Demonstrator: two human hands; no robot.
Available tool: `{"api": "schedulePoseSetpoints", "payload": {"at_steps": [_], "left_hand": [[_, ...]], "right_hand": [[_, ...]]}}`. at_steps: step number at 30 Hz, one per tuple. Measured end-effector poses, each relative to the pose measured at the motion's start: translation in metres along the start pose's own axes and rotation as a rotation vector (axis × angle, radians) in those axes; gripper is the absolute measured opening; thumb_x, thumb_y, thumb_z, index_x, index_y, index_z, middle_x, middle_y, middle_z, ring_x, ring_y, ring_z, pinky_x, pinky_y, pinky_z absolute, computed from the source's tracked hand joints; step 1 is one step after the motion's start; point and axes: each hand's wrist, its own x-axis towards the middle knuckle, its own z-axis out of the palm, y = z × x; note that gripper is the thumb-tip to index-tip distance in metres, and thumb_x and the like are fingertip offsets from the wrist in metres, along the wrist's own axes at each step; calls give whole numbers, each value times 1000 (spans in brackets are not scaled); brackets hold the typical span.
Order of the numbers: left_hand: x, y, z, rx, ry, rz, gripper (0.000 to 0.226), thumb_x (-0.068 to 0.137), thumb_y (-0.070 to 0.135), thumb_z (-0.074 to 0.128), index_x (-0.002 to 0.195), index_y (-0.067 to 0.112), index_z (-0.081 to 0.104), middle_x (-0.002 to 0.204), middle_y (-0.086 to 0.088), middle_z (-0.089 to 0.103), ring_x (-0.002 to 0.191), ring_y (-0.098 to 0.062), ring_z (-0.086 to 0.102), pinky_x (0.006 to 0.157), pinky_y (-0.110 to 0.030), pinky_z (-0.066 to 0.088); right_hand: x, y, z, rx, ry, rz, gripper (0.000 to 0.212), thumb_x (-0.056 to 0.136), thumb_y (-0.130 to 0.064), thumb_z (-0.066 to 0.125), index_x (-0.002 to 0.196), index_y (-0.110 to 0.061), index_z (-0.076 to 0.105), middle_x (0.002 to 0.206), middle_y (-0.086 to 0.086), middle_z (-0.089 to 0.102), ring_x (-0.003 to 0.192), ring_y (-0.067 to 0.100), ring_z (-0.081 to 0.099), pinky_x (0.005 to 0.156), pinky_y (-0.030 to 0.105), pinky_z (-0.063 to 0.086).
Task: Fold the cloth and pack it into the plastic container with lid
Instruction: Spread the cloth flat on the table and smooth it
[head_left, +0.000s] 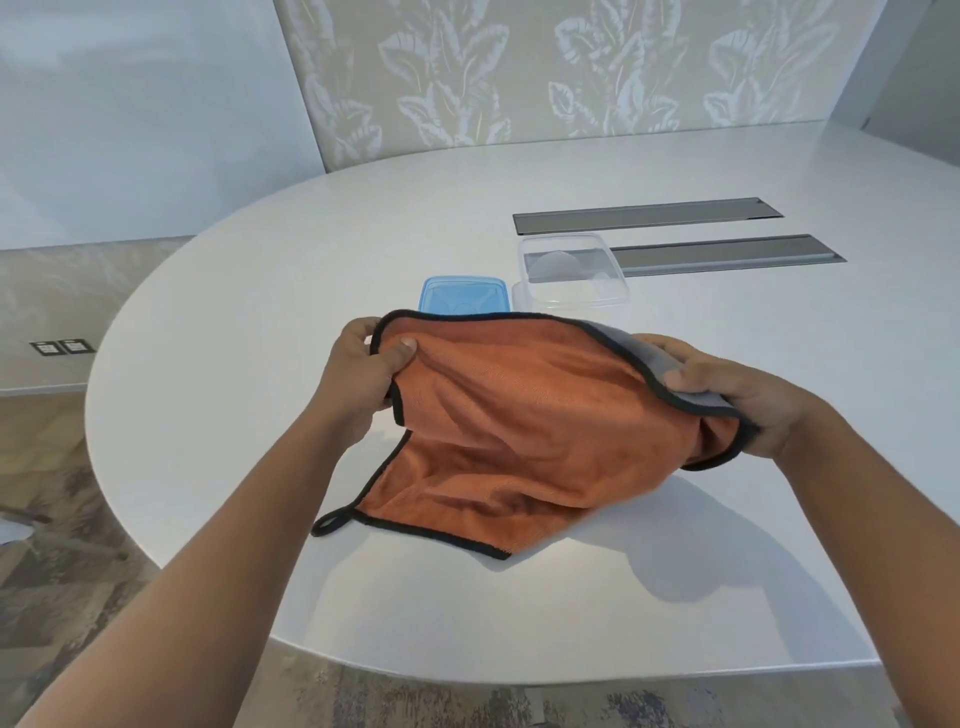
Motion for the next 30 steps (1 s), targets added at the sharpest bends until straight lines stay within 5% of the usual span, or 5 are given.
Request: {"api": "schedulePoseSetpoints", "payload": {"at_steps": [7, 12, 16, 22, 30], "left_hand": [[-6, -25, 10, 187, 56, 1, 81, 90, 23, 79, 153, 20, 28, 125, -6, 59, 112, -24, 62, 97, -42, 53], [-37, -46, 41, 654, -40, 563, 15, 82, 38, 70, 94, 31, 64, 101, 9, 63, 98, -15, 59, 92, -44, 51], [-51, -64, 58, 885, -311, 783, 26, 82, 57, 69, 83, 31, 71, 98, 17, 56, 97, -9, 51, 93, -42, 47], [-62, -76, 60, 1173, -662, 453, 73, 87, 79, 52, 151, 46, 42, 165, 14, 28, 154, -11, 12, 124, -50, 6], [-66, -83, 74, 1353, -603, 281, 97, 81, 92, 34, 161, 47, 5, 172, 13, -13, 158, -28, -18, 118, -65, -19]], "right_hand": [[19, 16, -3, 57, 177, -23, 67, 81, -2, 78, 141, -20, 53, 131, 18, 69, 101, 33, 67, 85, 41, 55], [33, 33, 9, 212, 361, -13, 46, 91, -9, 69, 135, -14, 59, 111, 13, 74, 80, 20, 71, 67, 29, 59], [34, 45, -2, 320, 303, -17, 54, 88, -27, 69, 140, -19, 57, 137, 6, 68, 111, 30, 61, 97, 42, 45], [29, 44, -15, -61, 91, 38, 91, 69, -22, 83, 150, -32, 44, 146, 0, 59, 129, 23, 62, 104, 37, 47], [23, 37, -3, -778, 34, 209, 126, 64, -13, 86, 159, -47, 11, 144, -16, 48, 126, 21, 55, 96, 34, 53]]}}
